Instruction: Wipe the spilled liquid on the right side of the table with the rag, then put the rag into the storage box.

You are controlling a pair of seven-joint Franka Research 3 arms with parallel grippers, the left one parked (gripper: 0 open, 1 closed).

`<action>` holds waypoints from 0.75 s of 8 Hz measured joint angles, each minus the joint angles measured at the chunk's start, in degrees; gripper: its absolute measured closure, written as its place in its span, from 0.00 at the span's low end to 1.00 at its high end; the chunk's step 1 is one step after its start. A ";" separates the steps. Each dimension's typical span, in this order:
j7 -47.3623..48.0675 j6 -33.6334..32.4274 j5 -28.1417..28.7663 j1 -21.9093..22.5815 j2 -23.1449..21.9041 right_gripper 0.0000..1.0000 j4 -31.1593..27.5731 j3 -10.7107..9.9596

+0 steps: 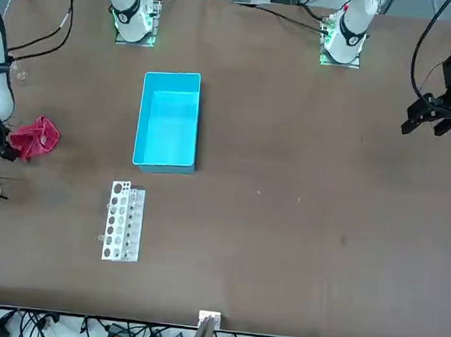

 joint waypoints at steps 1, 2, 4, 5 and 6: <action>-0.01 1.25 -0.10 -1.15 -0.68 0.00 -1.79 -0.03; -0.01 1.61 -0.11 -1.99 -1.80 0.00 -3.11 -0.04; -0.36 2.03 -0.13 -3.85 -3.44 0.01 -4.62 -0.04; -0.54 2.21 -0.13 -4.48 -3.72 0.03 -5.03 -0.04; -0.55 2.41 -0.13 -4.68 -3.75 0.20 -5.21 -0.04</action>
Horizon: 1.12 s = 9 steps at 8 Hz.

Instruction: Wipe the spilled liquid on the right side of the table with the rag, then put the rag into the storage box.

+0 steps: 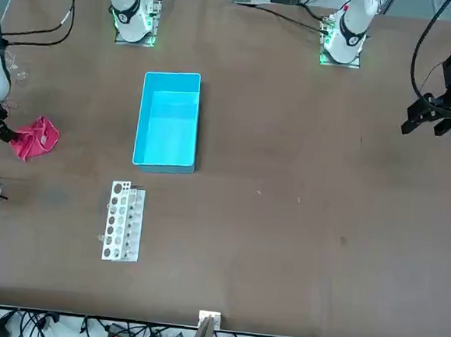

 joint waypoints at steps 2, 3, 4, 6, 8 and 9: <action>0.12 0.46 0.02 0.09 0.00 0.60 -0.11 0.50; 0.26 0.94 0.03 0.17 0.01 0.74 -0.12 0.79; 0.28 1.48 0.18 0.18 0.01 0.77 -0.12 0.93; 0.37 1.86 1.59 0.19 -0.02 0.96 -0.06 1.00; 0.01 1.16 1.87 0.22 -0.53 0.97 0.01 1.72; -0.34 -0.84 1.88 0.24 -1.25 0.98 0.09 2.93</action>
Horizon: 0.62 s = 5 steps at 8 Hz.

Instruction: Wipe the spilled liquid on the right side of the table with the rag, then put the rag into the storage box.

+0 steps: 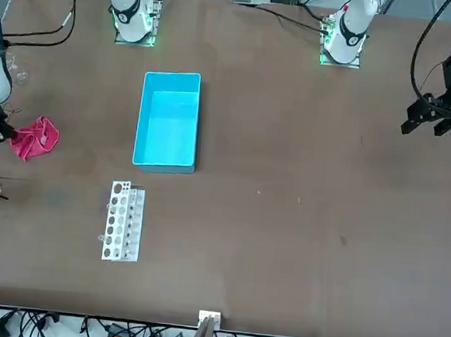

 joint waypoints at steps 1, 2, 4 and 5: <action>-0.48 -3.31 0.06 0.06 -1.18 0.98 0.11 2.13; -0.52 -6.52 0.26 0.10 -2.41 0.98 0.15 5.58; 1.17 -8.84 2.25 0.57 -3.30 0.98 0.14 13.21; 2.90 -8.82 3.95 0.91 -3.20 0.98 0.17 15.94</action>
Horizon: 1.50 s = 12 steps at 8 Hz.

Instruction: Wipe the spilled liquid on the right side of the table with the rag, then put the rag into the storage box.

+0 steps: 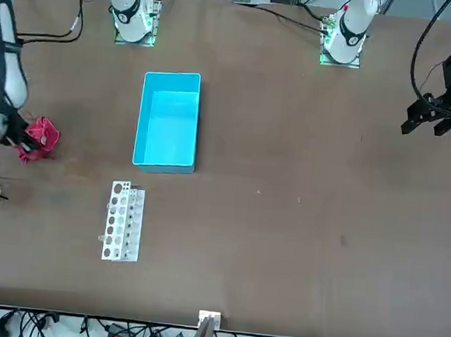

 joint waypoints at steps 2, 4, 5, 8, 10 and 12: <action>4.43 0.03 2.80 2.08 0.53 0.98 0.50 3.06; 11.89 0.04 7.76 8.14 1.01 0.98 1.19 3.91; 14.75 0.00 10.55 11.69 1.00 0.98 1.47 4.04; 17.70 -6.40 14.98 16.33 0.28 0.98 3.24 4.28; 17.13 -19.09 16.01 15.94 -1.62 0.98 6.70 4.27; 13.62 -30.05 17.18 15.79 -2.88 0.98 9.85 4.25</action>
